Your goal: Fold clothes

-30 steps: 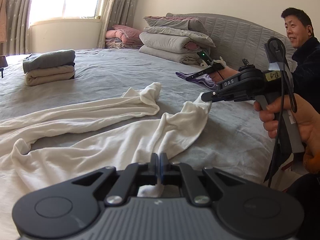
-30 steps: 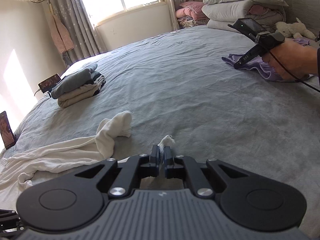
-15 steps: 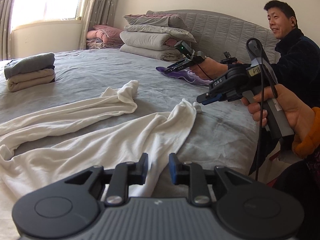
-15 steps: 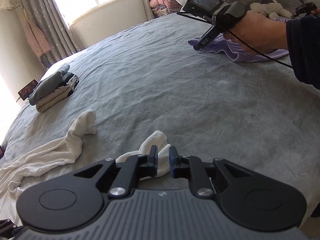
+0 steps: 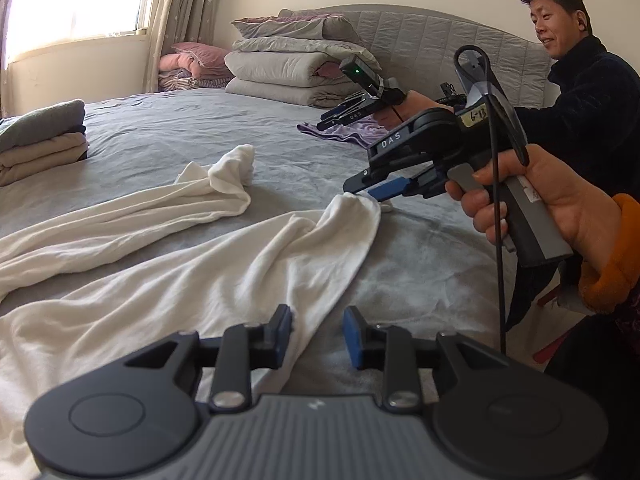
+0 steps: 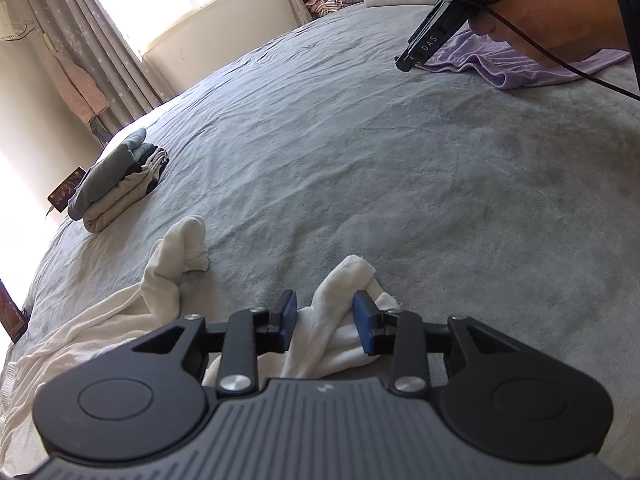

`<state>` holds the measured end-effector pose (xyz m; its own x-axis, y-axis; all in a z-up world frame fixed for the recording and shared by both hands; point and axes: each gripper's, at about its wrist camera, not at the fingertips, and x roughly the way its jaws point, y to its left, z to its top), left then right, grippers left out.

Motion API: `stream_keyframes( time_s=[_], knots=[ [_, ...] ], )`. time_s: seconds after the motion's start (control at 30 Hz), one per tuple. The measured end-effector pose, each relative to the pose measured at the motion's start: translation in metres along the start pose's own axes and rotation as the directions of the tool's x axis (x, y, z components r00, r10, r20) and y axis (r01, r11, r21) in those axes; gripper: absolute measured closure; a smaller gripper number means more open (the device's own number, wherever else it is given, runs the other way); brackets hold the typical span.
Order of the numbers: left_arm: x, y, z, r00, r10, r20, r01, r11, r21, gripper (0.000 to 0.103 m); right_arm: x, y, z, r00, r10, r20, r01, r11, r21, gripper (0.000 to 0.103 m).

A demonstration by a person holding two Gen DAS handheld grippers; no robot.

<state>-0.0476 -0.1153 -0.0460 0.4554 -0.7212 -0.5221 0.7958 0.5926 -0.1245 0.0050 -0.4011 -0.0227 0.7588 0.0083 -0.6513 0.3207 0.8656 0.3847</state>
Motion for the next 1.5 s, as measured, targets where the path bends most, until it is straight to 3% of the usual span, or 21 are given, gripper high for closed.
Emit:
stream_keyframes(
  time_s=[0.03, 0.07, 0.13, 0.3, 0.4, 0.57, 0.8, 0.9, 0.93, 1.0, 1.1, 1.37, 1.43, 1.5],
  knots=[
    [0.002, -0.001, 0.0, 1.0, 0.01, 0.0, -0.01, 1.0, 0.004, 0.074, 0.001, 0.001, -0.001, 1.0, -0.01, 0.011, 0.01, 1.0, -0.01, 0.084],
    [0.004, -0.002, 0.001, 1.0, 0.02, -0.001, -0.02, 1.0, 0.008, 0.081, 0.002, 0.001, -0.001, 1.0, -0.02, 0.022, 0.021, 1.0, -0.02, 0.093],
    [0.003, -0.004, 0.003, 0.999, 0.054, 0.008, -0.054, 0.998, 0.013, 0.099, -0.005, 0.001, 0.0, 0.998, -0.022, 0.051, 0.023, 0.999, -0.026, 0.099],
    [-0.012, -0.001, 0.01, 0.998, 0.038, 0.055, -0.037, 0.999, -0.017, 0.1, -0.037, -0.002, 0.003, 0.989, -0.044, 0.142, 0.049, 0.998, -0.033, 0.1],
    [-0.019, -0.003, 0.012, 0.998, 0.001, 0.058, -0.002, 1.0, 0.007, 0.1, -0.054, 0.002, 0.001, 0.984, -0.082, 0.155, 0.094, 0.993, -0.071, 0.1],
    [-0.029, -0.008, 0.012, 0.997, -0.069, 0.034, 0.067, 0.996, 0.052, 0.1, -0.078, 0.01, -0.015, 0.979, -0.147, 0.142, 0.174, 0.964, -0.203, 0.1],
    [-0.036, -0.009, 0.005, 0.991, -0.129, -0.041, 0.131, 0.989, 0.066, 0.1, -0.089, -0.006, -0.04, 0.977, -0.203, 0.065, 0.213, 0.943, -0.255, 0.1],
    [-0.034, -0.01, -0.001, 0.99, -0.12, -0.076, 0.126, 0.989, 0.081, 0.1, -0.086, -0.014, -0.043, 0.983, -0.181, 0.028, 0.183, 0.957, -0.226, 0.097],
    [-0.033, -0.01, -0.002, 0.989, -0.122, -0.081, 0.129, 0.989, 0.075, 0.098, -0.085, -0.017, -0.041, 0.986, -0.163, 0.019, 0.164, 0.967, -0.197, 0.086],
    [-0.032, -0.009, -0.002, 0.988, -0.132, -0.083, 0.138, 0.989, 0.061, 0.094, -0.083, -0.024, -0.038, 0.993, -0.115, 0.007, 0.115, 0.986, -0.121, 0.084],
    [-0.032, -0.005, 0.009, 0.988, -0.142, -0.058, 0.144, 0.989, 0.032, 0.083, -0.075, -0.033, -0.037, 0.999, -0.052, -0.001, 0.052, 0.998, -0.031, 0.068],
    [-0.004, 0.008, 0.041, 0.996, -0.071, -0.052, 0.07, 0.997, -0.017, 0.078, -0.05, -0.05, -0.03, 0.999, 0.031, 0.02, -0.033, 0.997, 0.063, 0.068],
    [0.012, 0.006, 0.047, 0.995, -0.057, -0.08, 0.055, 0.998, -0.019, 0.078, -0.044, -0.049, -0.029, 1.0, 0.018, 0.008, -0.019, 0.999, 0.034, 0.101],
    [0.027, 0.005, 0.053, 0.993, -0.048, -0.108, 0.046, 0.999, -0.023, 0.076, -0.046, -0.049, -0.031, 1.0, 0.011, 0.003, -0.011, 1.0, 0.011, 0.101]
  ],
)
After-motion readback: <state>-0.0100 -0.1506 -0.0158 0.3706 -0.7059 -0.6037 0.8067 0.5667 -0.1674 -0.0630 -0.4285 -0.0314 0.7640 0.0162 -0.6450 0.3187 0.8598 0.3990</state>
